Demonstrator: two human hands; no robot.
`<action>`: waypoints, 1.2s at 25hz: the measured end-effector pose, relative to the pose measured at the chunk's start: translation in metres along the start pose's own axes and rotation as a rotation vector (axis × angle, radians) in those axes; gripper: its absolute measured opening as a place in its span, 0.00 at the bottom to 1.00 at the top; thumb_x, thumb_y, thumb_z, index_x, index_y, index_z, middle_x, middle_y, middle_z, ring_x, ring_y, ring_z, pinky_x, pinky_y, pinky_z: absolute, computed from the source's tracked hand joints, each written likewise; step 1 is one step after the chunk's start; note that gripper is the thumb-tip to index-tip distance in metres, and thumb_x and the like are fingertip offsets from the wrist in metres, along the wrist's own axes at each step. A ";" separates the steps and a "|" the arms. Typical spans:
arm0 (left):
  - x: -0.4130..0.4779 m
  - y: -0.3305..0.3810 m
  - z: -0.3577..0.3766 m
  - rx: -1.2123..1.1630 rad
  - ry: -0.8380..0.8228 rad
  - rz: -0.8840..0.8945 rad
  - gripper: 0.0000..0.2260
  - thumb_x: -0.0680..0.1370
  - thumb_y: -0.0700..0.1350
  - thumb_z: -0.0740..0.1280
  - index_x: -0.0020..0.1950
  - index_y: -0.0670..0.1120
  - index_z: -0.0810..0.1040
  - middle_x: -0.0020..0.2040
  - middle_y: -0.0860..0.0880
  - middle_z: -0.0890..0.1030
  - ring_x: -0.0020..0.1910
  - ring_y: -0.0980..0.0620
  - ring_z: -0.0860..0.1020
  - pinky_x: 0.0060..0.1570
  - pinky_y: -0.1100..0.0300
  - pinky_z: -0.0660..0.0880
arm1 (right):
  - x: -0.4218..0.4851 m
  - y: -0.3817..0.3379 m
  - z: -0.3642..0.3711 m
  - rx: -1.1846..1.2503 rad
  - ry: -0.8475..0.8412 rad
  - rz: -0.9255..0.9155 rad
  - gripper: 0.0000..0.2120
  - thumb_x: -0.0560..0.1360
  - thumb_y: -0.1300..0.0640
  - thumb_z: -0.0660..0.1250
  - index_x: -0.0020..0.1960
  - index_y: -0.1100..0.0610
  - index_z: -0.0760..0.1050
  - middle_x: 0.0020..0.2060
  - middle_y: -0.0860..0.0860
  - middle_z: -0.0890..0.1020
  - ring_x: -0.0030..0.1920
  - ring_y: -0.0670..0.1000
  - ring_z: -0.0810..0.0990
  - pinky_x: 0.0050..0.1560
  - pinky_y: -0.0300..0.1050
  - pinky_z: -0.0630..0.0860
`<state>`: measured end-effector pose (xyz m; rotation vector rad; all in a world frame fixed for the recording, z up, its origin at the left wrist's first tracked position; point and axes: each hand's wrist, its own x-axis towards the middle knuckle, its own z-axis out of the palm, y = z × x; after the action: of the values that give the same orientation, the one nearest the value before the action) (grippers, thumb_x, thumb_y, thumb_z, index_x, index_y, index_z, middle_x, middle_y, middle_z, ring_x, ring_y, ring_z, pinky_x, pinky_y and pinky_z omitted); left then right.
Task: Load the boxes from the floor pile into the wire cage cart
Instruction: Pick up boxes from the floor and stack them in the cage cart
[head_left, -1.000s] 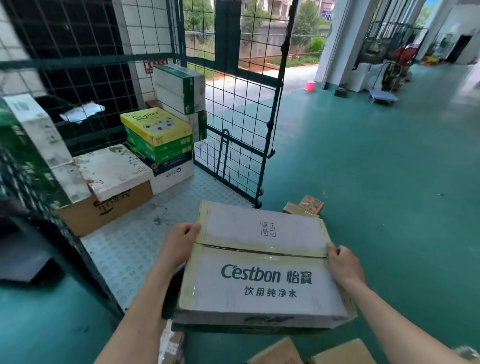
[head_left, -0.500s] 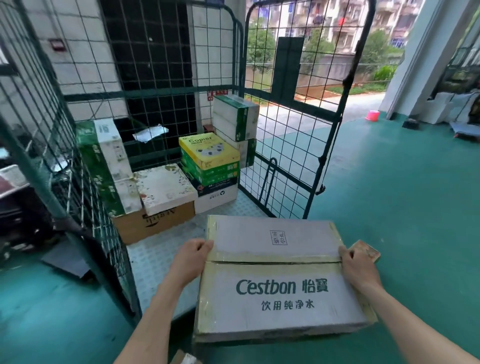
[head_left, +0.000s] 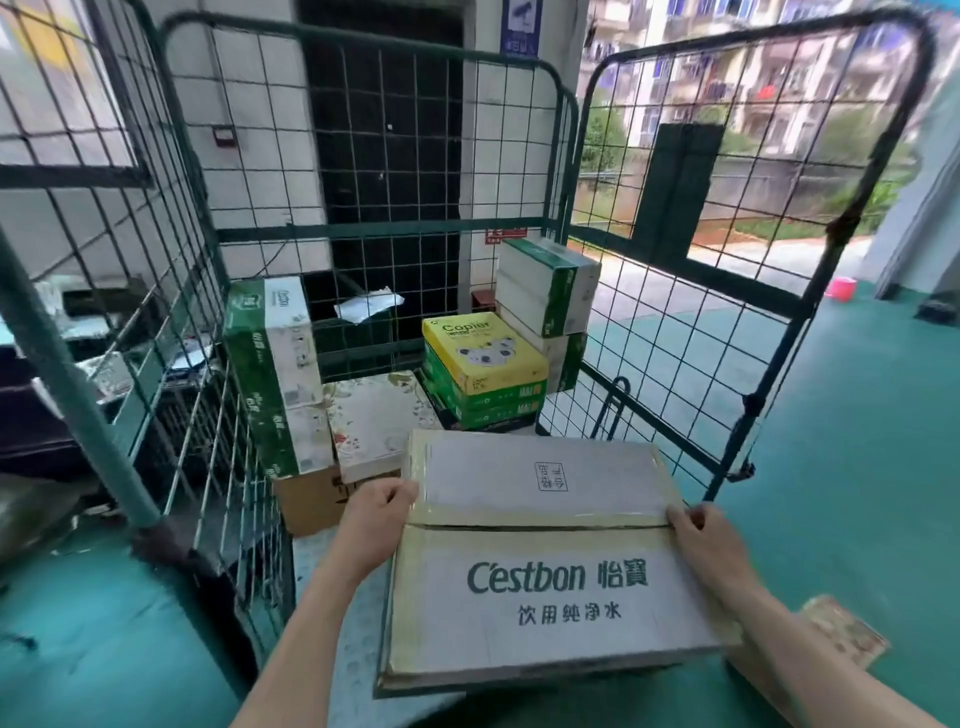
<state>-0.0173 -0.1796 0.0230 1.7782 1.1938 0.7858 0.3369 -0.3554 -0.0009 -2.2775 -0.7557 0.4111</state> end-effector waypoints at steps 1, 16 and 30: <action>0.020 -0.004 -0.008 -0.004 0.025 -0.008 0.21 0.83 0.50 0.63 0.33 0.43 0.67 0.29 0.50 0.67 0.30 0.54 0.65 0.36 0.56 0.59 | 0.017 -0.018 0.009 0.020 0.004 -0.024 0.14 0.82 0.46 0.63 0.52 0.57 0.73 0.45 0.53 0.79 0.44 0.52 0.77 0.46 0.49 0.71; 0.234 -0.064 -0.049 -0.597 0.159 -0.426 0.29 0.79 0.67 0.59 0.68 0.48 0.78 0.64 0.44 0.81 0.62 0.44 0.78 0.64 0.47 0.74 | 0.180 -0.182 0.106 0.144 -0.067 -0.130 0.15 0.81 0.47 0.64 0.62 0.56 0.72 0.54 0.54 0.79 0.54 0.56 0.79 0.55 0.56 0.76; 0.398 -0.080 -0.011 -0.051 0.260 -0.578 0.31 0.79 0.65 0.63 0.72 0.44 0.69 0.71 0.42 0.75 0.68 0.41 0.74 0.67 0.47 0.71 | 0.403 -0.261 0.205 0.198 -0.292 -0.207 0.11 0.81 0.54 0.65 0.61 0.55 0.71 0.53 0.52 0.78 0.54 0.56 0.77 0.52 0.51 0.71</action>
<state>0.0804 0.2114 -0.0249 1.2091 1.7337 0.6984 0.4481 0.1546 0.0060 -1.9549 -1.0375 0.6966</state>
